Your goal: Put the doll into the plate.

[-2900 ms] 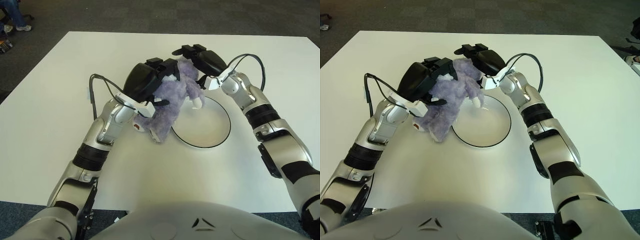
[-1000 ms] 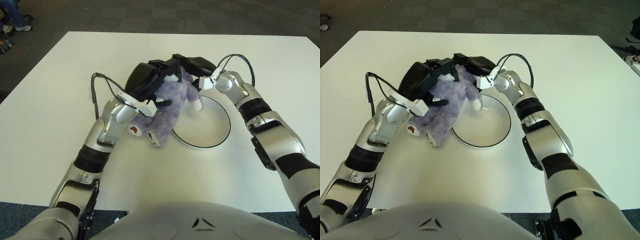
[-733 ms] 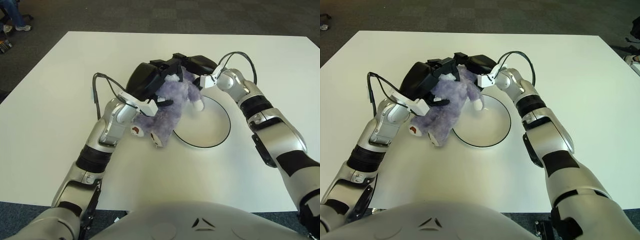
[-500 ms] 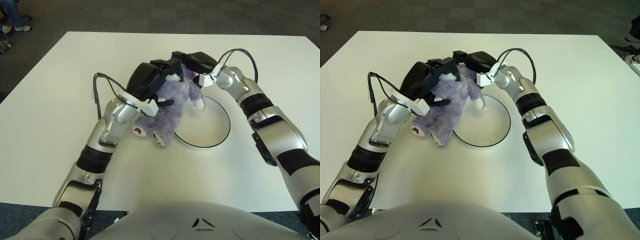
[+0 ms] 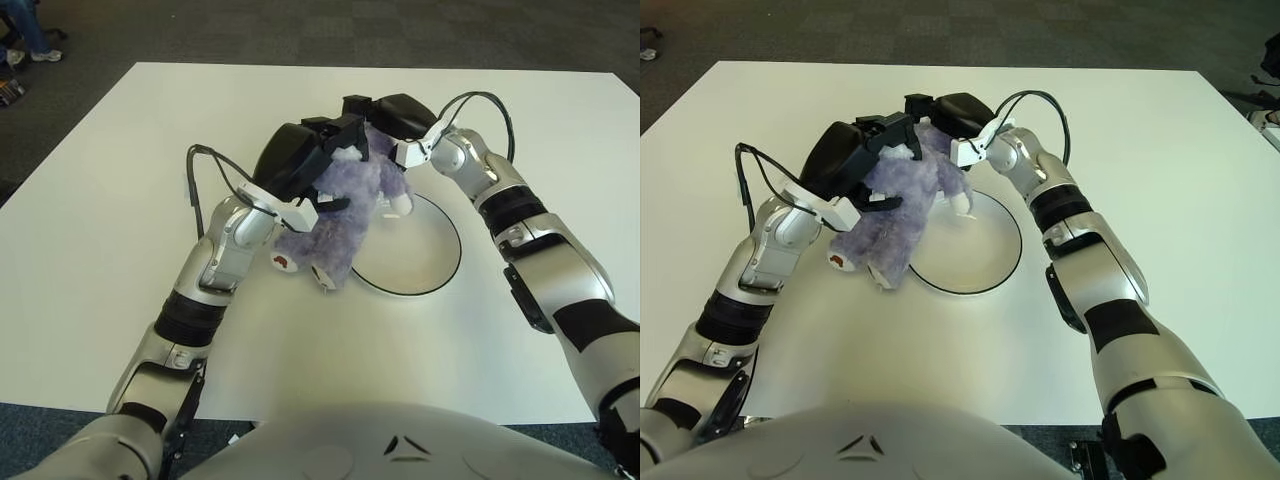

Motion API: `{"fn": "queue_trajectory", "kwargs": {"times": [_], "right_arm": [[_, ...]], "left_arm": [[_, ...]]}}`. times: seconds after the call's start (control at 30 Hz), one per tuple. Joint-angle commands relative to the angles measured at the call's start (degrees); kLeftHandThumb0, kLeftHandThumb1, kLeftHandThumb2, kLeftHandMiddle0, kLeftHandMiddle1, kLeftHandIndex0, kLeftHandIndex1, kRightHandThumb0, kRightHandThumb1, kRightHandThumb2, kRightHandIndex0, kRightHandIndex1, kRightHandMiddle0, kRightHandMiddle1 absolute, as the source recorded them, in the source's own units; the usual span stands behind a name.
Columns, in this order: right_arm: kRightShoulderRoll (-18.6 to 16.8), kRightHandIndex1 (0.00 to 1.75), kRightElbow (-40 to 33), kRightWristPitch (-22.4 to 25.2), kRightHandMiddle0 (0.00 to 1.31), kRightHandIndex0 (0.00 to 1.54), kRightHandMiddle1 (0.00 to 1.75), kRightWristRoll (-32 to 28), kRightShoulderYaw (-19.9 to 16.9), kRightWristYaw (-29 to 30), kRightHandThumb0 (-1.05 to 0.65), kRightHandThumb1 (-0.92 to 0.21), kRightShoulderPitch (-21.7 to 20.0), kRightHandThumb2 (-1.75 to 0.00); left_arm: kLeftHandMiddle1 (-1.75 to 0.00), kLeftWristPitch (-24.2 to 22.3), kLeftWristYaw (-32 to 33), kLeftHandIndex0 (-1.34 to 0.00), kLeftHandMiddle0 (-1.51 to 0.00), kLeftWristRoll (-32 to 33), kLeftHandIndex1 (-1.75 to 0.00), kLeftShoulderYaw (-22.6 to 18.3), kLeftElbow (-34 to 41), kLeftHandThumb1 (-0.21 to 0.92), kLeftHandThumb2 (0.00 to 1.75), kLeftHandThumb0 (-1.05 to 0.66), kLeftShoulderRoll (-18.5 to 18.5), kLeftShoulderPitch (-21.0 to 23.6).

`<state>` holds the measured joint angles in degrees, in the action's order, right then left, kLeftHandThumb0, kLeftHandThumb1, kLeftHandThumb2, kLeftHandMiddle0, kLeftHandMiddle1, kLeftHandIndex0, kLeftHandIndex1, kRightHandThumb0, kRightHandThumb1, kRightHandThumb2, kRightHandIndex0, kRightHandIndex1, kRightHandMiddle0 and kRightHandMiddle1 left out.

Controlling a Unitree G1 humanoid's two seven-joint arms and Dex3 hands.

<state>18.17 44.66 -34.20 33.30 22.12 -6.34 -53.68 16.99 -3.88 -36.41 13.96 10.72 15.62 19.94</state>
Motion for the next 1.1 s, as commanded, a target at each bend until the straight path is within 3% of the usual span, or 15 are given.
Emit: {"fn": "queue_trajectory", "kwargs": {"times": [0.0,0.1,0.17,0.3,0.67,1.07], "right_arm": [[0.46,1.51,-2.77,1.10,0.76,0.79,1.63,-2.18,-1.53,-0.82,0.00,-0.05,1.30,-1.50],[0.46,1.39,-5.14,3.20,0.77,0.82,1.69,-3.69,-2.41,-2.58,0.00,-0.05,2.29,-1.48],[0.39,1.54,-7.05,5.11,0.77,0.83,1.54,-4.61,-2.99,-4.05,0.00,-0.05,2.95,-1.49],[-0.07,1.60,-9.91,8.07,0.76,0.78,1.58,-6.23,-3.97,-5.94,0.00,-0.05,4.13,-1.51],[-0.53,1.62,-16.49,14.60,0.74,0.75,1.60,-7.78,-5.60,-8.46,0.00,-0.07,6.52,-1.50],[-0.54,1.69,-19.87,17.32,0.71,0.71,1.66,-6.76,-6.35,-6.62,0.00,-0.07,7.47,-1.55]], "left_arm": [[-1.75,-0.14,0.06,-0.75,-1.24,0.78,-1.75,-0.05,0.59,0.15,1.52,-0.54,-0.28,0.41],[-1.75,-0.59,-0.48,-0.75,-1.24,1.76,-1.75,-0.16,0.89,0.15,1.52,-0.54,-0.54,0.11],[-1.75,-0.34,-0.18,-0.74,-1.22,1.91,-1.75,-0.17,0.79,0.15,1.52,-0.54,-0.57,0.01],[-1.75,-0.44,0.31,-0.73,-1.18,1.66,-1.75,-0.22,0.91,0.16,1.50,-0.53,-0.68,-0.07],[-1.75,-1.84,-0.04,-0.66,-0.95,3.25,-1.64,-0.55,1.61,0.32,1.23,-0.47,-1.51,-0.86],[-1.75,-2.85,0.21,-0.59,-0.70,6.80,-1.59,-1.37,2.96,0.47,1.01,-0.43,-3.77,-2.83]]}}
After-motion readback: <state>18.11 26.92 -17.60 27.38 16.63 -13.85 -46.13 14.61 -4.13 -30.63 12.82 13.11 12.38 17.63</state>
